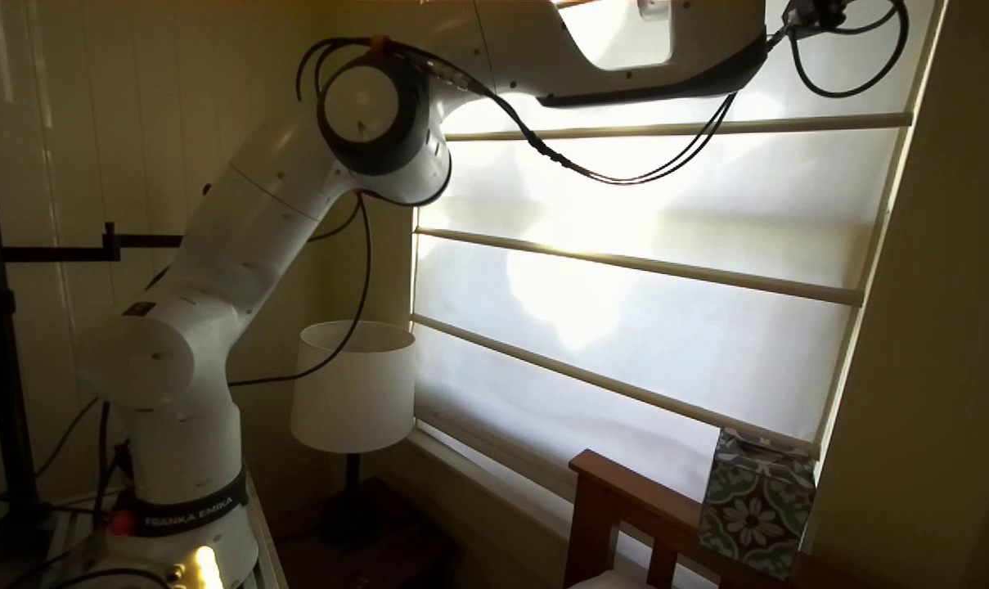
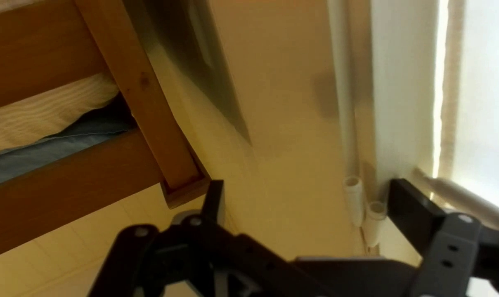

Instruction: Open the blinds on the window.

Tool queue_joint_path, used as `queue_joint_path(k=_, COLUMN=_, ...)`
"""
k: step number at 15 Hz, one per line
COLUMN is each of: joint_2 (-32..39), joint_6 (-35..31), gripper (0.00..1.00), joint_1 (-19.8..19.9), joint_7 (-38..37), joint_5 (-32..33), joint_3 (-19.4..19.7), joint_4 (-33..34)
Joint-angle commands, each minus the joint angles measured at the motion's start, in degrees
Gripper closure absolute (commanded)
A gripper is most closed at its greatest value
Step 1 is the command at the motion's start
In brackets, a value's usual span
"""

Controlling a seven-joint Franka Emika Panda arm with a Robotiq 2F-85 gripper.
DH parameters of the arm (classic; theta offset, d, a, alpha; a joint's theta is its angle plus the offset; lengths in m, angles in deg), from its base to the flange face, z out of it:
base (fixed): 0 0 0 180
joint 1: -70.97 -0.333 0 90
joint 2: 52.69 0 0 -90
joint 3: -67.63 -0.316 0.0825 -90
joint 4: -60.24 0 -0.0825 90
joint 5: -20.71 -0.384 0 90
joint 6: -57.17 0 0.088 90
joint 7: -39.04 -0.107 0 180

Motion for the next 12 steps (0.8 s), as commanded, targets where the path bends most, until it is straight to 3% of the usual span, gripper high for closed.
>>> queue_joint_path(k=1, joint_2=2.74, joint_6=1.94, gripper=0.00, joint_1=-0.68, joint_7=-6.17, joint_5=2.13, joint_3=3.48, joint_4=5.40)
queue_joint_path(k=8, joint_2=3.82, joint_6=4.47, gripper=0.00, joint_1=-1.14, joint_7=-12.07, joint_5=1.42, joint_3=7.97, joint_4=9.08)
queue_joint_path(k=10, joint_2=3.77, joint_6=4.48, gripper=0.10, joint_1=-1.43, joint_7=-12.04, joint_5=1.32, joint_3=8.39, joint_4=8.94)
queue_joint_path(k=12, joint_2=3.08, joint_6=1.81, gripper=0.02, joint_1=-1.59, joint_7=-9.66, joint_5=0.68, joint_3=7.38, joint_4=7.37)
